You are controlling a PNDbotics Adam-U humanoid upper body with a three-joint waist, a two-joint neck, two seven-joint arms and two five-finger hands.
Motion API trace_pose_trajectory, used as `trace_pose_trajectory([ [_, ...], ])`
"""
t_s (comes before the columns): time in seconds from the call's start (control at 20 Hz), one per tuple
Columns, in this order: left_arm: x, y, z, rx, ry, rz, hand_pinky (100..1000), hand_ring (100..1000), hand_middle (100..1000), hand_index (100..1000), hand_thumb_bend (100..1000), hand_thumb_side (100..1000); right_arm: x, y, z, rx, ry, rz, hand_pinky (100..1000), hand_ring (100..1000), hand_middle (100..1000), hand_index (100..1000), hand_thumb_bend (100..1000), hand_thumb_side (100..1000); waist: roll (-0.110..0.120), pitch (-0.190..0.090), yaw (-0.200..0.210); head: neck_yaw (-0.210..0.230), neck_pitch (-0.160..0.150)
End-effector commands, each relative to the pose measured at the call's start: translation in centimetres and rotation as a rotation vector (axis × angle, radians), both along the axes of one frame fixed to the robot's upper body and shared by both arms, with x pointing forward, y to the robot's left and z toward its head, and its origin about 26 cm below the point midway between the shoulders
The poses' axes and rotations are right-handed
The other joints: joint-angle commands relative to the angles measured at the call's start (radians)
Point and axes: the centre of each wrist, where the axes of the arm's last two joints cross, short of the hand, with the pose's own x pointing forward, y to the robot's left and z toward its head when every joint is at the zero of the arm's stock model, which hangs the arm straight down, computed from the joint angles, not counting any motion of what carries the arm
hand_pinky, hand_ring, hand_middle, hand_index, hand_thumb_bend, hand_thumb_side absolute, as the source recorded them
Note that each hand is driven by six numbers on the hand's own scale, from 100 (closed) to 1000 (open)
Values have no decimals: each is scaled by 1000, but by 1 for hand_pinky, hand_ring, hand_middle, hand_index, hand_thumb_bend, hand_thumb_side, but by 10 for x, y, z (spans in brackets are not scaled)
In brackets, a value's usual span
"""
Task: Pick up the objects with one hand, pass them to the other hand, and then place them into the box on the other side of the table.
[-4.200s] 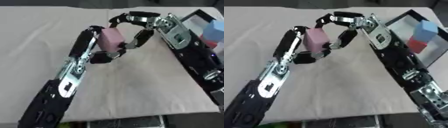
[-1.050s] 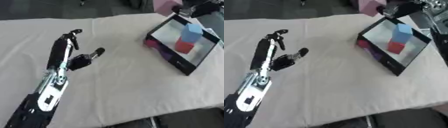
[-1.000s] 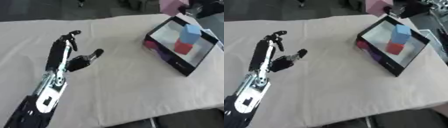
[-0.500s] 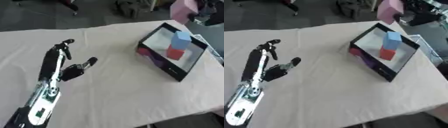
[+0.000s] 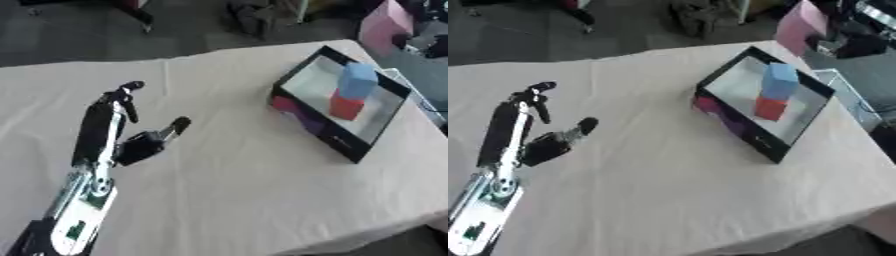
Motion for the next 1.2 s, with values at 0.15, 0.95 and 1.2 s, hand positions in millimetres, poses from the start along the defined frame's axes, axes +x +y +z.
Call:
trace_pose_trajectory([
  [0.15, -2, 0, 13, -24, -36, -11, 777, 715, 308, 829, 772, 766, -9, -22, 18, -91, -48, -84, 869, 1000, 568, 650, 319, 475, -4, -9, 4, -7, 9],
  [0.95, -4, -3, 10, -36, -23, -20, 776, 715, 303, 828, 763, 780, 3, -28, 3, -239, -62, -144, 831, 1000, 493, 611, 100, 585, -2, 7, 20, -17, 1],
  [1.2, -4, -3, 11, -39, -26, -18, 775, 715, 302, 828, 761, 778, 6, -28, 6, -299, -41, -128, 815, 1000, 454, 508, 100, 595, -4, 7, 20, -19, 4],
])
